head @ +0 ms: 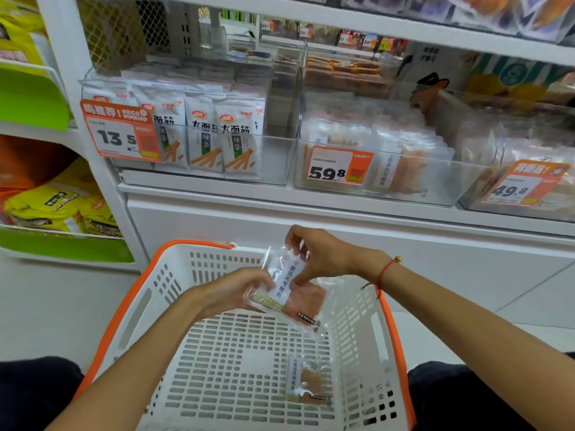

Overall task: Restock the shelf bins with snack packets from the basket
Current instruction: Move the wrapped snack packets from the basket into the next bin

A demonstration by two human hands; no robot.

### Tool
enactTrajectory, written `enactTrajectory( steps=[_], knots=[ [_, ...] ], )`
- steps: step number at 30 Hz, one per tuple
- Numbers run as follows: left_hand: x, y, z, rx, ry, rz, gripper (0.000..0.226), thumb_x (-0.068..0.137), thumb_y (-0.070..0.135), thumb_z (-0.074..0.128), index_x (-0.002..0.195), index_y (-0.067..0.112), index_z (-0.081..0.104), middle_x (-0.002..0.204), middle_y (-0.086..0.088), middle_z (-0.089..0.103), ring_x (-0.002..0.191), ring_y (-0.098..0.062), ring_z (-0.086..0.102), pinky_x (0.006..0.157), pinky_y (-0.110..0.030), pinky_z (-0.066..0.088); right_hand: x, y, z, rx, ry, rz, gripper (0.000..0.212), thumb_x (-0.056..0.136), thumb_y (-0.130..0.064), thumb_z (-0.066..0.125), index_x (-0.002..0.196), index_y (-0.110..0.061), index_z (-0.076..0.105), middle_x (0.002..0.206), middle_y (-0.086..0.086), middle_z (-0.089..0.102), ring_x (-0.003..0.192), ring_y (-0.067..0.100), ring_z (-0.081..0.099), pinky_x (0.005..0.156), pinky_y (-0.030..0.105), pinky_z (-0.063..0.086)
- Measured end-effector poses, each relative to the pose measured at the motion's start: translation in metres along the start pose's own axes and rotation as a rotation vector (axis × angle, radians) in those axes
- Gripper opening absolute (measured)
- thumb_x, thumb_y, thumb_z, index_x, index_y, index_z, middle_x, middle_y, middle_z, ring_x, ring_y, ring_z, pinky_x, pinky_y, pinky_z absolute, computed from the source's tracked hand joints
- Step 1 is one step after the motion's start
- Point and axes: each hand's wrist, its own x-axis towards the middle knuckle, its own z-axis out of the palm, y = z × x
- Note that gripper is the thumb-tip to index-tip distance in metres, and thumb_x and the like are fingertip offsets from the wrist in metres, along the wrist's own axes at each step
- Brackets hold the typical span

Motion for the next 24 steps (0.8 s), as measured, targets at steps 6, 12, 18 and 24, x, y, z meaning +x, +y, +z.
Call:
enactTrajectory(
  steps=[6,12,18,24],
  knots=[
    [0.004,0.035,0.02,0.232,-0.002,0.198,0.032,0.094,0.024,0.054,0.125,0.031,0.053,0.115,0.006,0.069,0.107,-0.012,0.064,0.091,-0.028,0.047,-0.023,-0.002,-0.05,-0.135,0.128,-0.005,0.077,0.067,-0.046,0.081,0.129,-0.019,0.046,0.117,-0.003,0.054,0.1,0.014,0.053,0.085,0.028,0.045],
    [0.015,0.1,0.067,0.267,-0.016,0.436,0.038,0.095,0.023,0.049,0.132,0.031,0.048,0.115,0.011,0.067,0.104,-0.006,0.064,0.088,-0.026,0.052,-0.081,0.01,-0.15,-0.025,0.001,0.184,0.074,0.064,-0.038,0.085,0.127,-0.035,0.047,0.119,-0.027,0.052,0.112,-0.005,0.05,0.094,0.008,0.035],
    [0.051,0.191,0.113,0.288,0.016,0.622,0.025,0.098,0.021,0.046,0.12,0.032,0.051,0.119,0.005,0.063,0.11,-0.012,0.06,0.096,-0.029,0.049,-0.125,0.045,-0.218,0.488,0.441,0.209,0.059,0.064,-0.03,0.083,0.117,-0.029,0.057,0.116,-0.002,0.066,0.101,0.014,0.065,0.083,0.023,0.054],
    [0.092,0.253,0.118,0.597,0.105,0.621,0.036,0.094,0.033,0.055,0.129,0.025,0.051,0.126,0.002,0.059,0.112,-0.011,0.056,0.097,-0.025,0.043,-0.116,0.085,-0.222,0.53,0.469,0.212,0.031,0.084,-0.021,0.064,0.11,-0.004,0.065,0.104,0.013,0.072,0.098,0.02,0.069,0.095,0.036,0.052]
  ],
)
